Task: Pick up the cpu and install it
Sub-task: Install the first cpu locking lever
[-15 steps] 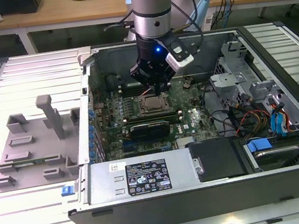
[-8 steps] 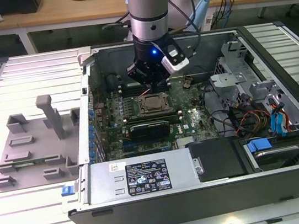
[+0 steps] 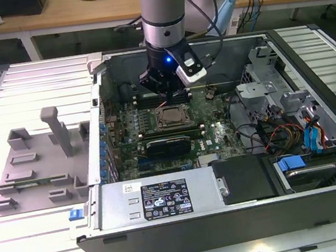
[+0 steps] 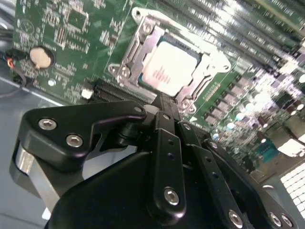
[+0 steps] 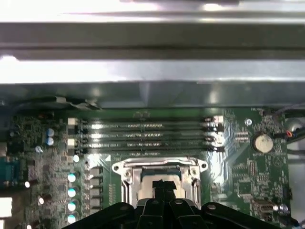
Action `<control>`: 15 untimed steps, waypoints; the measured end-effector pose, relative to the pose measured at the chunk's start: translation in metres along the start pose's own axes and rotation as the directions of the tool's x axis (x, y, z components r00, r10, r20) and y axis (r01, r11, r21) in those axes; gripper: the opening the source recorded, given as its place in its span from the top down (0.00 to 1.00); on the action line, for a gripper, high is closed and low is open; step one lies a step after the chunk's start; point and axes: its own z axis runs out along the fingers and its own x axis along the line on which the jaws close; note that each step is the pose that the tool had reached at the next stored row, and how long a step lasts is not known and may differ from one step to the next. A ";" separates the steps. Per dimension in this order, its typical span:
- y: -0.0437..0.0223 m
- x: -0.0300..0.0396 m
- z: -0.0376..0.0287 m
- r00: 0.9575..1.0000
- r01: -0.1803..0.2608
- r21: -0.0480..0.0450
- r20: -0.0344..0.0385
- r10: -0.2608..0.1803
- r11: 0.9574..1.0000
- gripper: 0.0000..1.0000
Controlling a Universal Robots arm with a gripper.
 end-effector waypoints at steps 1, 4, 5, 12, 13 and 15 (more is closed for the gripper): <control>0.0001 0.0008 0.0000 1.000 -0.001 -0.014 0.000 0.001 1.000 0.89; 0.0001 0.0034 0.0019 1.000 -0.005 -0.058 0.001 0.005 0.998 0.89; -0.0002 0.0034 0.0043 1.000 -0.009 -0.058 0.001 0.009 0.998 0.89; 0.0010 0.0037 0.0100 0.998 -0.054 -0.077 0.004 0.055 0.996 0.89; 0.0021 0.0037 0.0107 0.998 -0.056 -0.078 0.005 0.057 0.995 0.89; 0.0055 0.0039 0.0125 0.998 -0.060 -0.078 0.005 0.061 0.995 0.89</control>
